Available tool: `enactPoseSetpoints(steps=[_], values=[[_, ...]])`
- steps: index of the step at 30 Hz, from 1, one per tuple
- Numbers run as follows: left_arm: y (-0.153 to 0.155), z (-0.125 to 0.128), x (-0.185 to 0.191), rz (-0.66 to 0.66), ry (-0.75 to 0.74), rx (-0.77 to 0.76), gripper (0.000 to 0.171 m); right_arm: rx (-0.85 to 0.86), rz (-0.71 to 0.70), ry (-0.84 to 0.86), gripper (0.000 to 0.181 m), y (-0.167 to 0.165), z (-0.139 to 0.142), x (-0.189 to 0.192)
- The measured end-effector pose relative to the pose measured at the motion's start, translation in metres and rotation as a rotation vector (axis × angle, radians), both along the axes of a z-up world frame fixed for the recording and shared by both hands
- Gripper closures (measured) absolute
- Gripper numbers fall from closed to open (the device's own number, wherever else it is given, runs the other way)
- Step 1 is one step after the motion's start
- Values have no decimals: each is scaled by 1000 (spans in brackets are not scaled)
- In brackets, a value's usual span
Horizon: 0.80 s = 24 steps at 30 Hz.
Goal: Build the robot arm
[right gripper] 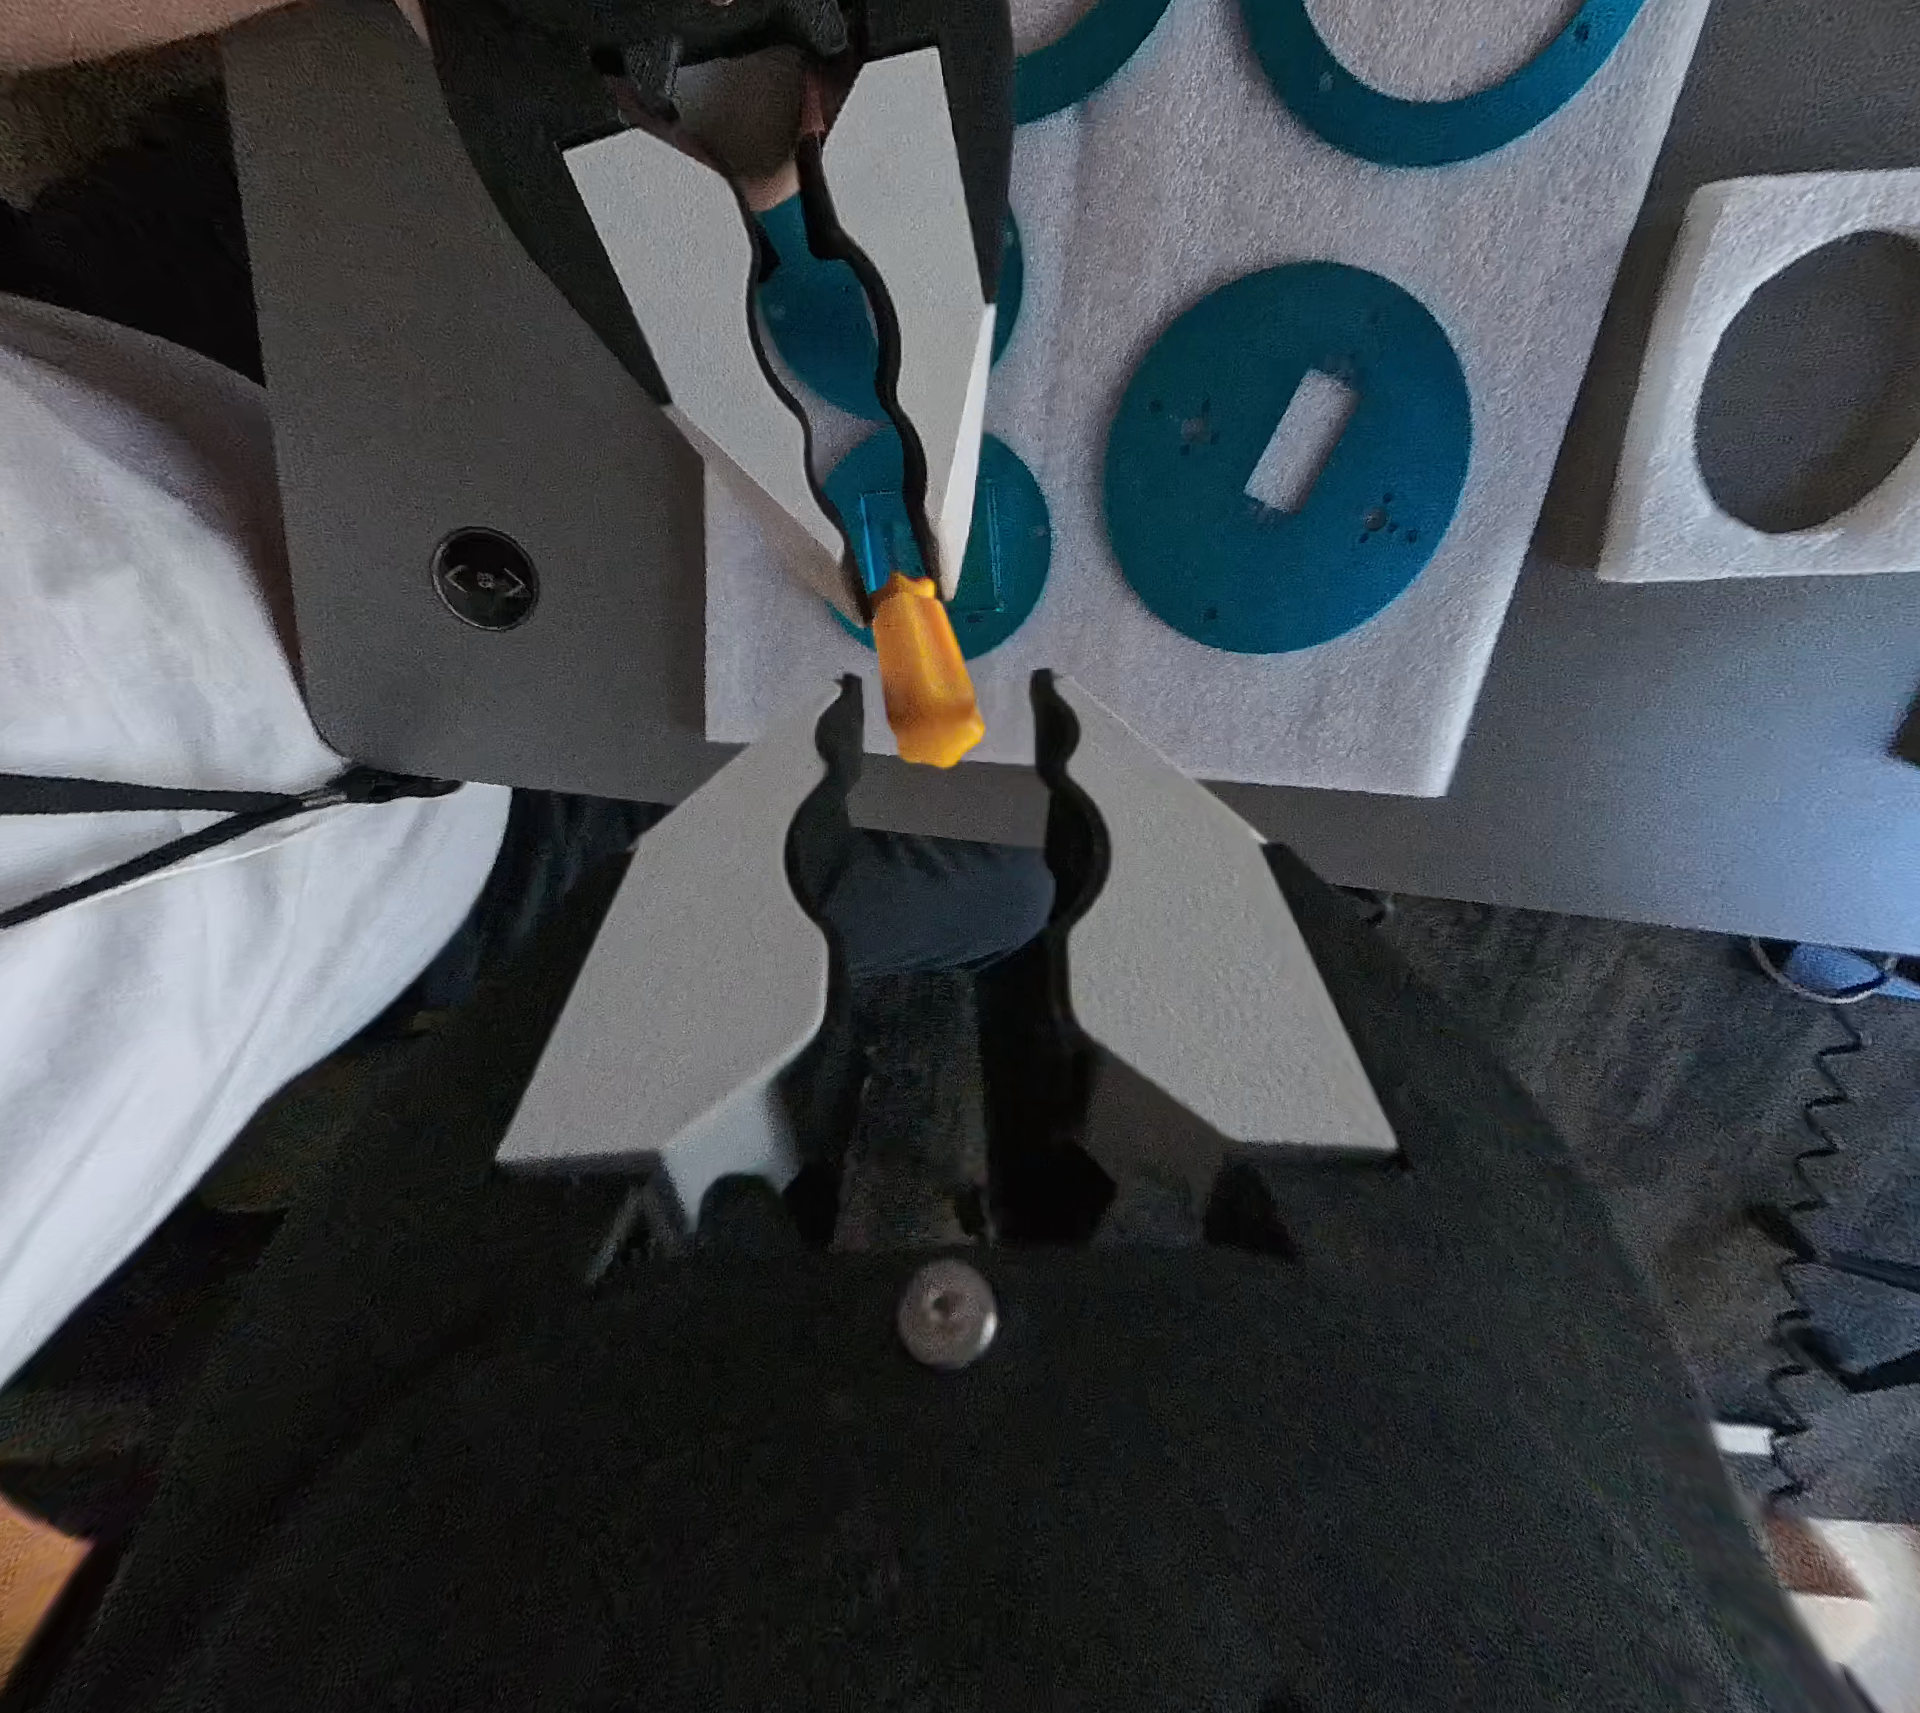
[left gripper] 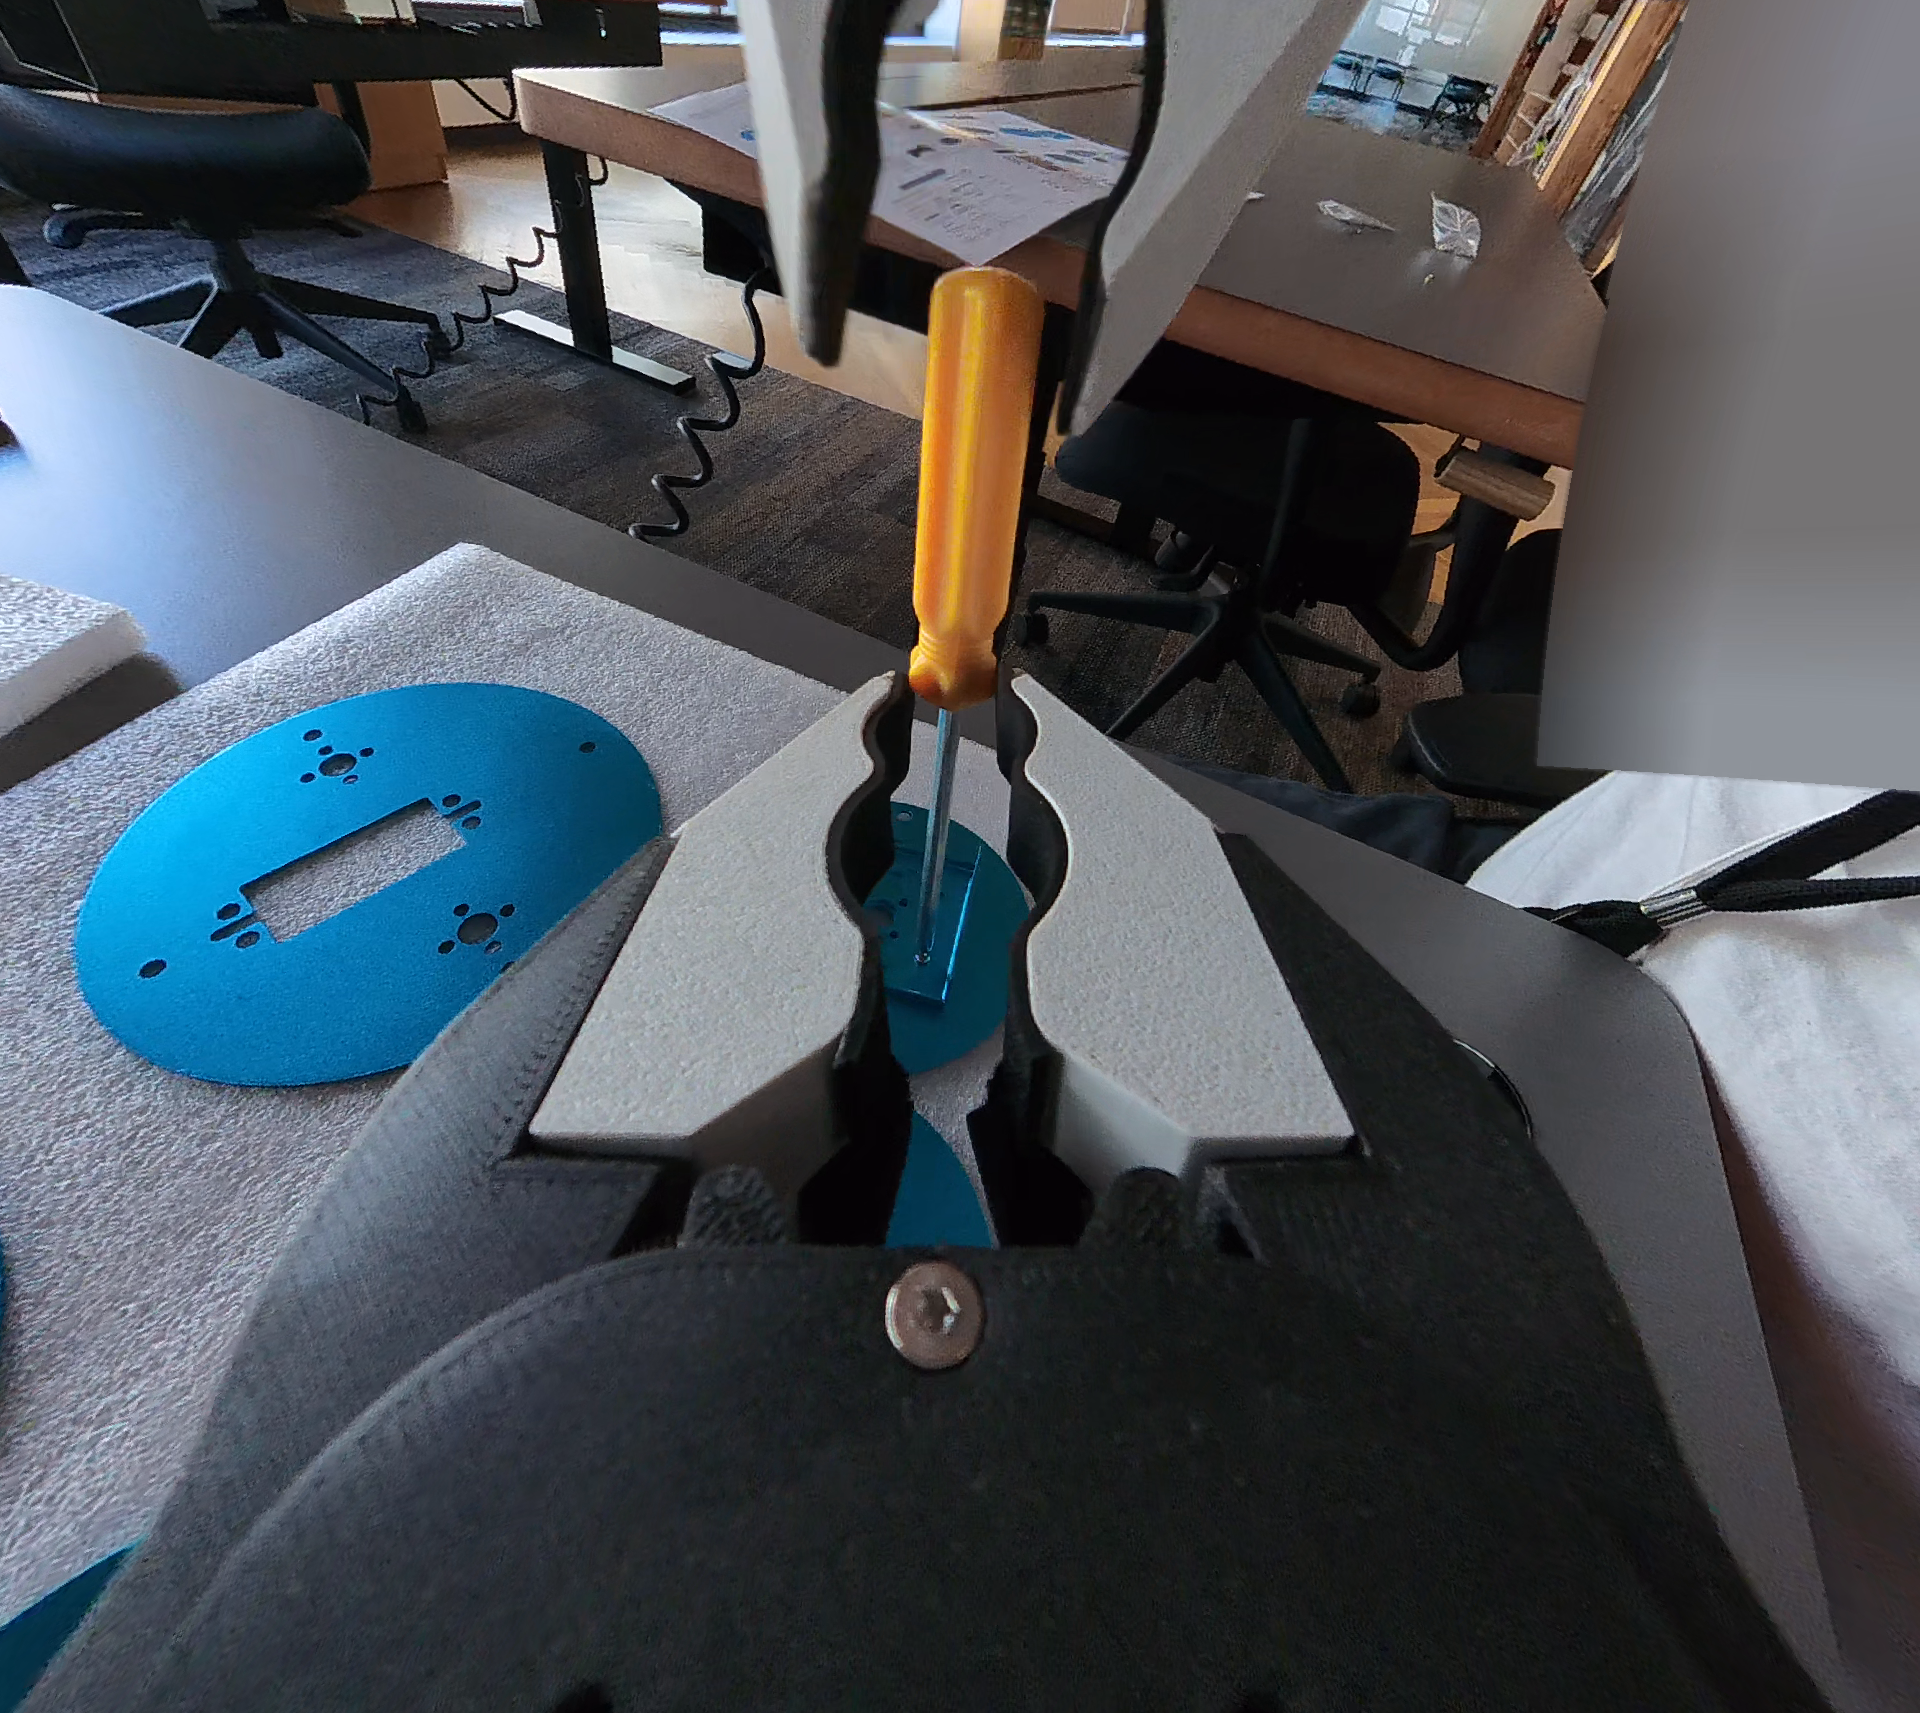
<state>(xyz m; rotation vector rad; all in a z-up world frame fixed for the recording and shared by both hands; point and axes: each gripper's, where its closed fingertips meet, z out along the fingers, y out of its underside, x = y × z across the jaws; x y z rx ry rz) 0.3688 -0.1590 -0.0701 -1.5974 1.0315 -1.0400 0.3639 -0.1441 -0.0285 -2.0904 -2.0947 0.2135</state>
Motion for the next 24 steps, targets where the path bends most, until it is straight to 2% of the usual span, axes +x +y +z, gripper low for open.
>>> enactPoseSetpoints(steps=[2, 4, 6, 7, 10, 13, 15, 17, 19, 21, 24], values=[[-1, 0, 0, -4, 0, -3, 157, 33, 146, -9, 146, -1, 1, 1], [-1, 0, 0, -8, 1, 0, 157, 58, 268, -11, 159, -5, 0, 3], [-2, 0, 0, -12, 2, -2, 157, 97, 339, -8, 164, -6, -1, 2], [-2, 0, 0, -16, 0, -5, 157, 88, 331, -12, 164, -7, -1, 3], [-1, -1, 0, -10, 3, -8, 157, 21, 147, -43, 164, -6, -2, 5], [-1, -1, 0, -9, 1, -7, 159, -57, -134, -64, 164, -3, -3, 8], [-2, -1, 1, -19, 1, -12, 159, -110, -192, -83, 165, -6, -4, 12], [-2, -1, 1, -17, 4, -8, 161, -105, -122, -80, 163, -6, -4, 12], [-3, -1, 1, -17, 4, -9, 162, -52, 27, -75, 143, -4, -4, 10], [-3, -1, 1, -18, 4, -11, 162, 39, 184, -73, 147, -1, -3, 11], [-2, -1, -1, -14, 5, -11, 162, 116, 325, -36, 163, -5, 0, 4]])
